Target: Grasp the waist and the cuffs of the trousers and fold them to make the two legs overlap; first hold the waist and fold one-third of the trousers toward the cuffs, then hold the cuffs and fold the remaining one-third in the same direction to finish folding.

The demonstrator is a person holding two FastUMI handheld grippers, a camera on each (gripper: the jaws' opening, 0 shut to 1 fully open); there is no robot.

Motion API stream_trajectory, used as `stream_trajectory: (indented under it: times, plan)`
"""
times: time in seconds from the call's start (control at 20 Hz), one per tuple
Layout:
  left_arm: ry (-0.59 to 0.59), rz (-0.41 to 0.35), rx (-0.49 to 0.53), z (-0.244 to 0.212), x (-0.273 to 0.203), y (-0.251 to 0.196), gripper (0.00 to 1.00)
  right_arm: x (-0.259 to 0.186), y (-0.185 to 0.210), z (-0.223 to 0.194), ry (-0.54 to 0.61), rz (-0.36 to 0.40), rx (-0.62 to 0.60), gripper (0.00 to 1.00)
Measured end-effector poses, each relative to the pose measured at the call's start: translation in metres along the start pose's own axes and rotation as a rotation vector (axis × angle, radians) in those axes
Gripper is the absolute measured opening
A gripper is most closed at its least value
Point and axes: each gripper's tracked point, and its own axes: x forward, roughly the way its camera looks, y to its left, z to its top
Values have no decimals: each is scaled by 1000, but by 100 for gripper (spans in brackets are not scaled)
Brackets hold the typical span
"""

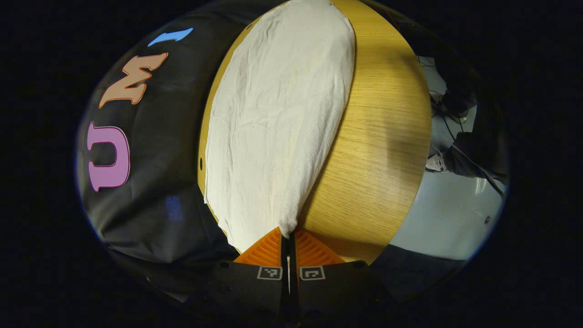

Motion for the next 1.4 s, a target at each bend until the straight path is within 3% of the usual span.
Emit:
stream_trajectory:
  times: [0.35, 0.65, 0.75, 0.95, 1.05, 1.1, 1.15, 1.2, 1.25, 1.3, 1.4]
  plan:
    - [9, 6, 6, -1, 0, -1, 0, 4, 52, -60, 107, 168, -242, 99]
    - [8, 21, 17, -1, 1, 0, 0, 31, 54, -58, 82, 199, -358, 90]
    - [8, 28, 19, -2, 2, 1, 0, 39, 53, -59, 69, 193, -389, 81]
    - [16, 23, 24, -2, 2, 1, 0, 60, 50, -60, 81, 188, -383, 74]
    - [25, 22, 26, -2, 2, 1, 0, 65, 55, -65, 93, 201, -392, 58]
    - [29, 23, 27, -1, 1, 1, 0, 66, 57, -65, 93, 203, -411, 36]
    - [33, 23, 25, -2, 1, 1, 0, 67, 60, -69, 97, 210, -426, 32]
    - [36, 21, 21, -1, 1, 1, 0, 68, 60, -68, 92, 203, -440, 10]
    - [43, 15, 13, -3, 1, 1, 0, 71, 59, -69, 89, 195, -443, 5]
    - [47, 3, 7, -3, 0, 0, 0, 68, 56, -71, 97, 200, -423, 10]
    - [60, 7, -5, -4, 0, 5, 0, 66, 52, -69, 107, 206, -390, 10]
